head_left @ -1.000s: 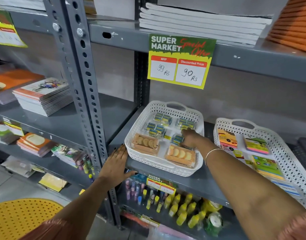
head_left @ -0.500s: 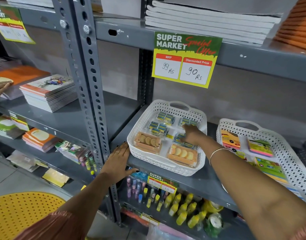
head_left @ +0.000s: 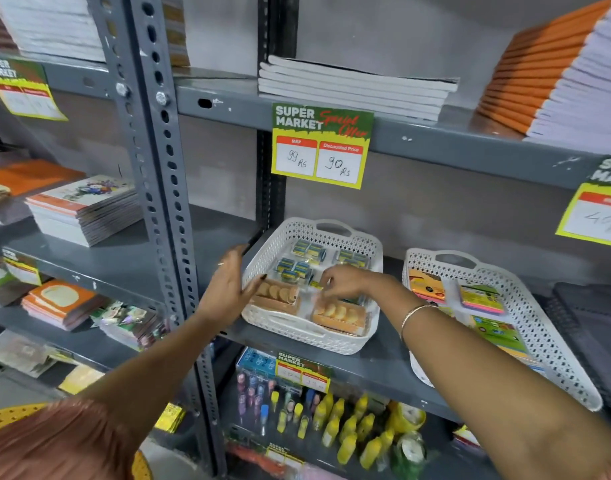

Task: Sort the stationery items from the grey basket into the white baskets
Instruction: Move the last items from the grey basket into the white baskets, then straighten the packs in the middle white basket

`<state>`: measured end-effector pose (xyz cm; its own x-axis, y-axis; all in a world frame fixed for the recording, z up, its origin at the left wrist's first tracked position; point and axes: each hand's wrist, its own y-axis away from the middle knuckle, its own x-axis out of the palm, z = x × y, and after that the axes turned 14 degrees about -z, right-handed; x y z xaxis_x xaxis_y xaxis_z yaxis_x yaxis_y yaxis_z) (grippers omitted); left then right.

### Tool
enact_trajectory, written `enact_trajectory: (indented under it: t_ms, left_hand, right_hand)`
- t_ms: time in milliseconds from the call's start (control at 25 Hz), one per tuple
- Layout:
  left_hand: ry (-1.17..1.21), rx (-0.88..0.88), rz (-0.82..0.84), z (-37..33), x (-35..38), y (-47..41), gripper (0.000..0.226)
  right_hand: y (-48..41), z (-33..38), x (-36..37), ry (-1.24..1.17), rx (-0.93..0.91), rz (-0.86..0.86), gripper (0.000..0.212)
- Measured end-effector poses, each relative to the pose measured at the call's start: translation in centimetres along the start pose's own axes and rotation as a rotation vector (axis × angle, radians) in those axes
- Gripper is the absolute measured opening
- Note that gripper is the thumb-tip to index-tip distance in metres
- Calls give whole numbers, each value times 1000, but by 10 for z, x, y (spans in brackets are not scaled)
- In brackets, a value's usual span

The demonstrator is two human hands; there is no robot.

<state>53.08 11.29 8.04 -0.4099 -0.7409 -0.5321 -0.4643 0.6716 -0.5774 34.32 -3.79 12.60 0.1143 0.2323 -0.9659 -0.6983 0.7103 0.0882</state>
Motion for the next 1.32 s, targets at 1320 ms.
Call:
enact_trajectory:
  t_ms: [1320]
  left_hand:
    - [-154,512,604,-206,155,5,63]
  right_hand:
    - [152,-194,-61,146,327,-69,45]
